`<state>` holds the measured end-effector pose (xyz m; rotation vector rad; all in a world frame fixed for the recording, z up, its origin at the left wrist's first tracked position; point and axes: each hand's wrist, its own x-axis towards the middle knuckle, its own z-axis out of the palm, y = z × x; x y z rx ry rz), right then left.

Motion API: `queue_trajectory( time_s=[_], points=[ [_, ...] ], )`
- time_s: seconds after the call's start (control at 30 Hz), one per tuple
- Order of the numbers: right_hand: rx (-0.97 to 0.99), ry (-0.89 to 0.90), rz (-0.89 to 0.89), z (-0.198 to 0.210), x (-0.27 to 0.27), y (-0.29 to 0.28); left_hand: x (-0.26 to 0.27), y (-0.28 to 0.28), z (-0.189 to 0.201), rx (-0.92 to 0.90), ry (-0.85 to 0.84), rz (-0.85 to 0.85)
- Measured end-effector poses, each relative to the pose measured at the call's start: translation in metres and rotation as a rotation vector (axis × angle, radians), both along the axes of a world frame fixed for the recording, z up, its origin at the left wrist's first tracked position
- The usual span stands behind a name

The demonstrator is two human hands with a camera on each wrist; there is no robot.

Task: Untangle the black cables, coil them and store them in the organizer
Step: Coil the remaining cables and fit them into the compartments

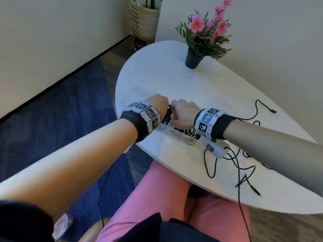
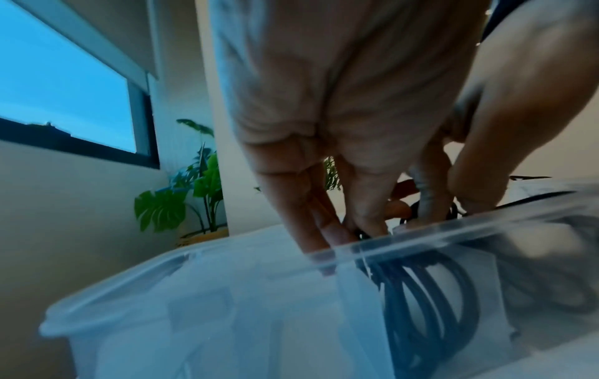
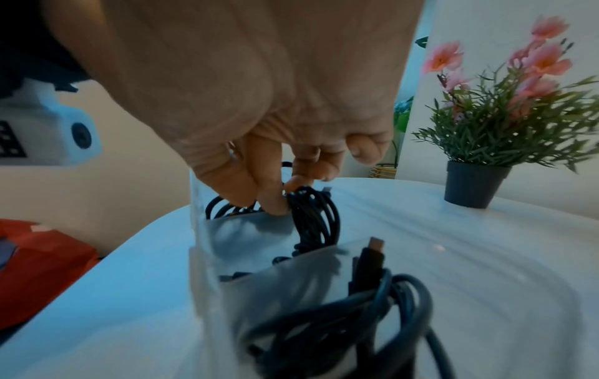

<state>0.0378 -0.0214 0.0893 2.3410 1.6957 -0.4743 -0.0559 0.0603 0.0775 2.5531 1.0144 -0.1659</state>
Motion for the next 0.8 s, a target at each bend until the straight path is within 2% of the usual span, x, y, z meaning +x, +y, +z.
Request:
queue_trajectory(
  time_s=[0.17,0.33,0.43,0.5,0.63,0.8],
  points=[
    [0.040,0.127,-0.014,0.006,0.010,-0.003,0.001,0.005,0.008,0.006,0.082,-0.005],
    [0.345,0.218,-0.068,0.002,0.016,-0.003,0.003,-0.003,0.010,0.086,0.099,0.021],
    [0.412,0.231,-0.015,0.002,0.017,0.003,0.006,-0.005,0.005,0.090,0.092,0.016],
    [0.376,0.198,0.001,0.002,0.020,0.010,0.009,-0.005,0.003,0.108,0.065,-0.010],
    [0.134,0.056,0.047,0.006,0.024,0.029,0.013,-0.002,0.002,0.111,0.059,-0.045],
    [-0.038,-0.080,0.095,0.018,0.011,0.046,0.009,0.003,-0.006,0.090,0.059,0.033]
  ],
)
